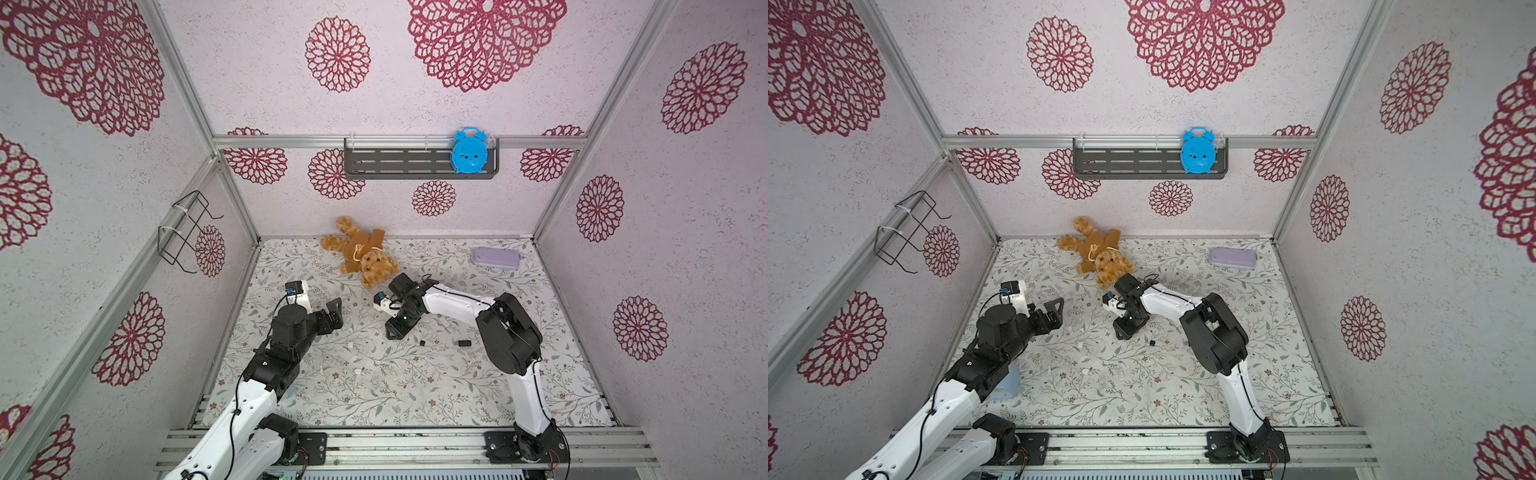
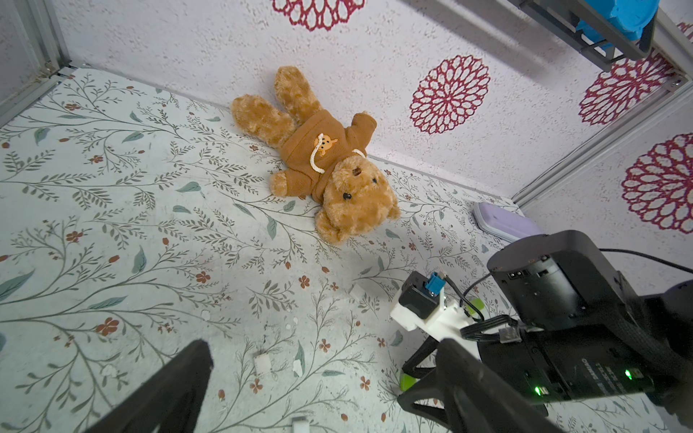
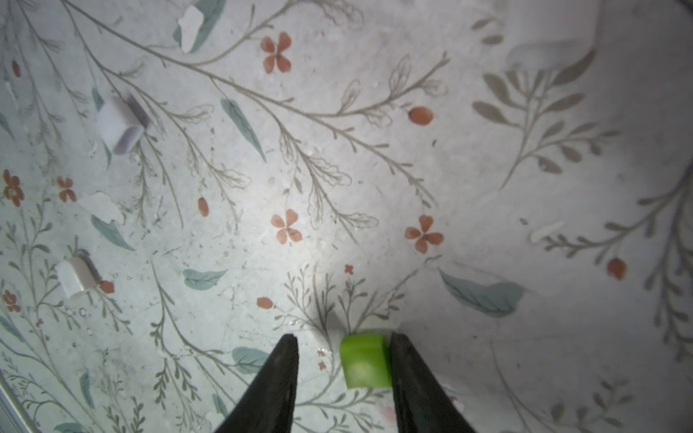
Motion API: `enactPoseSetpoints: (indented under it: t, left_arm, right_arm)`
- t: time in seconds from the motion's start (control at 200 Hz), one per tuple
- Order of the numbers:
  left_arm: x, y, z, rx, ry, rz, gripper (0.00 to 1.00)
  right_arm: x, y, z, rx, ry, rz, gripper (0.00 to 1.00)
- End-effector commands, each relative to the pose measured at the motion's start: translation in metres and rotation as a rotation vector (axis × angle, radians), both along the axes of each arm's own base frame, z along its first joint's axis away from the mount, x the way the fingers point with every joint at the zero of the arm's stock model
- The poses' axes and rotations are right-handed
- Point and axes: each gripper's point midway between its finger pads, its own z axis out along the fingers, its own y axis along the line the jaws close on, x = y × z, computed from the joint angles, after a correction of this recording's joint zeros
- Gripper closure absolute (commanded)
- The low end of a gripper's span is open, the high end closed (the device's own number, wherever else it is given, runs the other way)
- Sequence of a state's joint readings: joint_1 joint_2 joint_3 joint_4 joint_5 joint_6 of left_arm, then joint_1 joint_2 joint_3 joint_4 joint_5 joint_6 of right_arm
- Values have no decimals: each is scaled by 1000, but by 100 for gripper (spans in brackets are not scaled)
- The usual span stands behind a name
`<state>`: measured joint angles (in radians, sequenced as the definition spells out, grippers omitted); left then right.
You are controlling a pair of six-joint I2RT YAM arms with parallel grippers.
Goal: Close the usb drive cover
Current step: Pick up the cover from the center of the board.
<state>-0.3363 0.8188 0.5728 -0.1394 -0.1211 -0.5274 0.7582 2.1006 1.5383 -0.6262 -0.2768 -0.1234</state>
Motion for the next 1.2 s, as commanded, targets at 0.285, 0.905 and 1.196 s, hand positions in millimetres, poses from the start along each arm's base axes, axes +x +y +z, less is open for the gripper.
enactPoseSetpoints:
  t: [0.285,0.905,1.196]
  left_arm:
    - [1,2,5,-14,-20,5,3]
    - [1,3,3,0,-17,10,3]
    - [0,6,3,8,-20,19,3]
  right_arm:
    - [11,-22,4,-151,-215,52,60]
    - [-3,-11,-8,-166,-156,87,62]
    - [-6,-18,-12,-214,-145,144,65]
